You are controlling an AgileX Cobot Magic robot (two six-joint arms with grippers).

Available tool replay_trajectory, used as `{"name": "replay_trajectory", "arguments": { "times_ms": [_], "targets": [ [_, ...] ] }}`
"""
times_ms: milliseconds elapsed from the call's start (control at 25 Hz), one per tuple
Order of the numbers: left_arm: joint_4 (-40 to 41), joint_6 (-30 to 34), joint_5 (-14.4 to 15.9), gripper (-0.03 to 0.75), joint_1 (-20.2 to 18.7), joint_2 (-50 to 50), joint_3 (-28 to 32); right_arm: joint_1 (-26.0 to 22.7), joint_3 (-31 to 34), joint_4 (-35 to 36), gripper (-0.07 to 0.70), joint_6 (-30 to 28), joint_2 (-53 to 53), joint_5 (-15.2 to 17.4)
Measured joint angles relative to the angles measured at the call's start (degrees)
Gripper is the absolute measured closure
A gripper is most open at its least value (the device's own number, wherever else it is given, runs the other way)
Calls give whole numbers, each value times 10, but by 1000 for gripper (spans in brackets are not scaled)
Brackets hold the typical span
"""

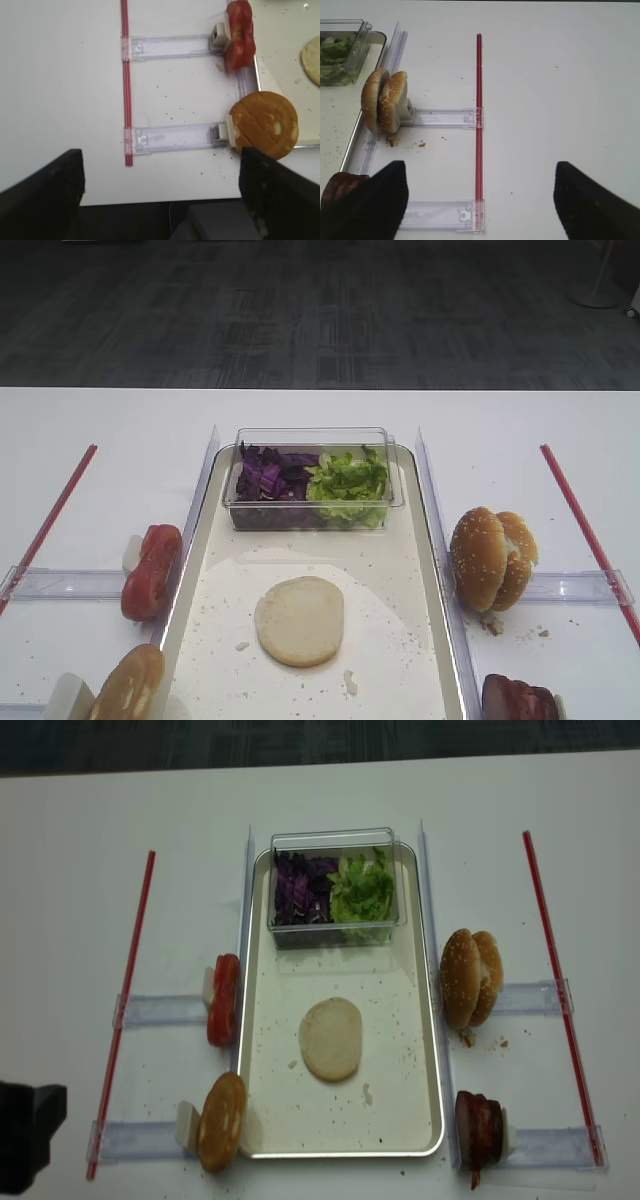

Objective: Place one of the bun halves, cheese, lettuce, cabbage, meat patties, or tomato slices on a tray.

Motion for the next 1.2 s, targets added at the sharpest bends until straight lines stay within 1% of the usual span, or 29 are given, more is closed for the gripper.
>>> {"name": "replay_trajectory", "arguments": {
  "times_ms": [600, 760, 960, 1120, 1200],
  "targets": [
    [-29, 54, -1, 139, 0, -180, 108, 0, 0, 0, 18, 0, 0, 0],
    [-29, 56, -5, 139, 0, -217, 112, 0, 0, 0, 18, 0, 0, 0],
    [-29, 59, -9, 141, 0, -240, 112, 0, 0, 0, 18, 0, 0, 0],
    [-29, 59, -26, 141, 0, -273, 122, 0, 0, 0, 18, 0, 0, 0],
    [-29, 59, -29, 143, 0, -289, 126, 0, 0, 0, 18, 0, 0, 0]
  ]
}}
